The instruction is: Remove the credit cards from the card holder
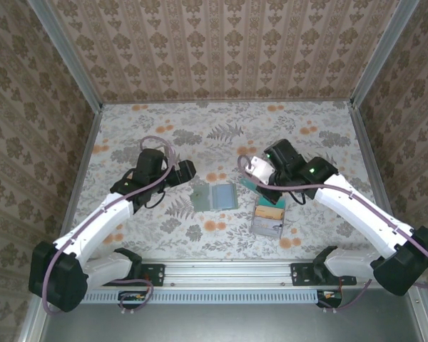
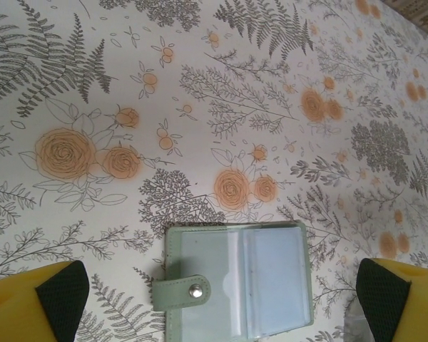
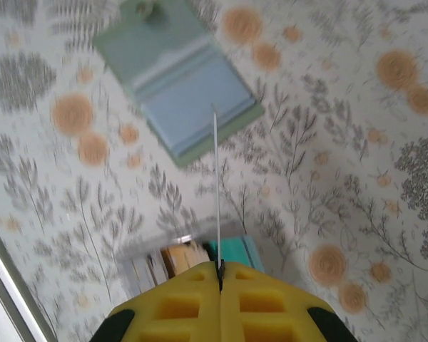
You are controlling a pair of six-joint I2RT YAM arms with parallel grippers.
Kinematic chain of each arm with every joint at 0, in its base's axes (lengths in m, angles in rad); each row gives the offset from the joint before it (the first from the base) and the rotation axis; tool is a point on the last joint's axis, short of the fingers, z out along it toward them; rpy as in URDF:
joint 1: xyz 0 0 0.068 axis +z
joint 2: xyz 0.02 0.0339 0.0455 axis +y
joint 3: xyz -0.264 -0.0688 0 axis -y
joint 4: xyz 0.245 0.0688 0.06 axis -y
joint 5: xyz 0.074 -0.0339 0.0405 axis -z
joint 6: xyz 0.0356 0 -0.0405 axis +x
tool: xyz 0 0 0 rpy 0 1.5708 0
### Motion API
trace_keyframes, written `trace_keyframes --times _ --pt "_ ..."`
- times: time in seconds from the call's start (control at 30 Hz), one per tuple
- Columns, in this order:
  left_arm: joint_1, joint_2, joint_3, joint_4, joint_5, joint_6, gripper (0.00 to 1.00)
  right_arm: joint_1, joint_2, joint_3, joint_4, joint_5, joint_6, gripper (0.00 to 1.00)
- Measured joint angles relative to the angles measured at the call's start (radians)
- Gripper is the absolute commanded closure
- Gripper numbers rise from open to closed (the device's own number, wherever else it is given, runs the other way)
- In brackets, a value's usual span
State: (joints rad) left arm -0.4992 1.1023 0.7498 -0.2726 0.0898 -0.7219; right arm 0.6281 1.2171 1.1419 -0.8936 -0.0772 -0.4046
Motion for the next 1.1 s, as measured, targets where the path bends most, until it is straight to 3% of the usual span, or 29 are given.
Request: trace_keyframes --times 0.33,0.53,1.1 --pt "0.045 0.000 -0.016 0.003 0.046 0.035 0.00 0.024 0.000 -0.082 -0.078 0.142 -0.169 1.00" --pt "0.107 0.000 -0.028 0.002 0.075 0.051 0.00 0.024 0.015 -0.101 -0.080 0.185 -0.192 1.00" --pt "0.128 -0.038 -0.046 -0.001 0.088 0.097 0.00 0.019 0.062 -0.182 -0.023 0.232 -0.203 0.99"
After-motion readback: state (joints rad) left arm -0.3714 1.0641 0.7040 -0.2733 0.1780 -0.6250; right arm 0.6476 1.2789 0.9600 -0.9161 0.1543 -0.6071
